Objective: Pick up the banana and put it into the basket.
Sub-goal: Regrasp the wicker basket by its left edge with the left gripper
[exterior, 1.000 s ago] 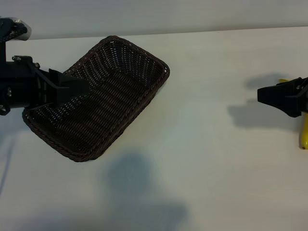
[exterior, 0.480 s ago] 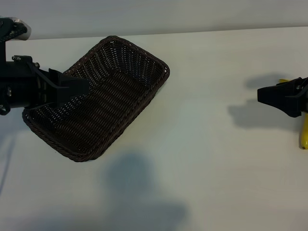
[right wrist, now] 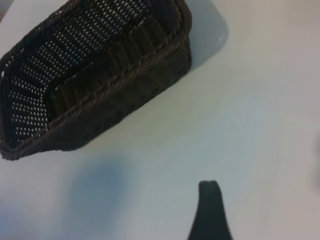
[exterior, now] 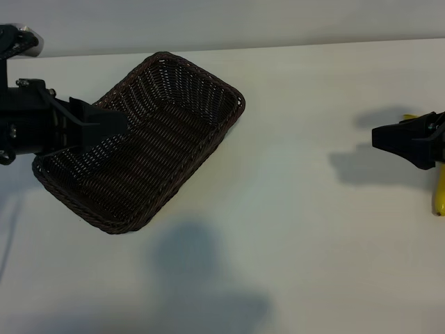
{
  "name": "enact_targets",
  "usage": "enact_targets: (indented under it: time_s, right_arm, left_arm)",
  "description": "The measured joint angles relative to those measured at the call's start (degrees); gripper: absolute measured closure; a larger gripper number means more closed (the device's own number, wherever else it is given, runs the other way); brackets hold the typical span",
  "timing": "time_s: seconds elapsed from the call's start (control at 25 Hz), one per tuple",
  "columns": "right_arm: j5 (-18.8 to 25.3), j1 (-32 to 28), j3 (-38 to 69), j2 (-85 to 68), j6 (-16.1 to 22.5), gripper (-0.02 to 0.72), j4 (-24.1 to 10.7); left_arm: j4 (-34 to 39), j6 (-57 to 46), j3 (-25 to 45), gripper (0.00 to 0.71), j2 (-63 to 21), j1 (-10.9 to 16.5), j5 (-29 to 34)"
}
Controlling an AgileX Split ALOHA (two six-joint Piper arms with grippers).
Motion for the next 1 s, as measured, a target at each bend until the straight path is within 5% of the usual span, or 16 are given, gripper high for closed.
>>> enact_targets:
  time_s: [0.16, 0.36, 0.56, 0.76, 1.0]
  right_arm:
    - [0.0, 0.0, 0.0, 0.0, 0.0, 0.16, 0.0]
    - [0.0, 0.0, 0.0, 0.0, 0.0, 0.16, 0.0]
    - [0.0, 0.0, 0.0, 0.0, 0.0, 0.16, 0.0]
    - [0.0, 0.0, 0.0, 0.0, 1.0, 0.16, 0.0]
    - [0.0, 0.0, 0.0, 0.0, 1.3, 0.16, 0.0]
  left_arm:
    - [-0.1, -5.2, 0.0, 0.227, 0.0, 0.0, 0.7]
    - [3.1, -28.5, 0.0, 0.227, 0.0, 0.0, 0.9]
    - [18.2, -53.5, 0.0, 0.227, 0.0, 0.5, 2.5]
    - [35.5, -75.0, 0.0, 0.227, 0.0, 3.7, 7.4]
    - [39.8, -85.0, -0.1, 0.227, 0.0, 5.6, 9.3]
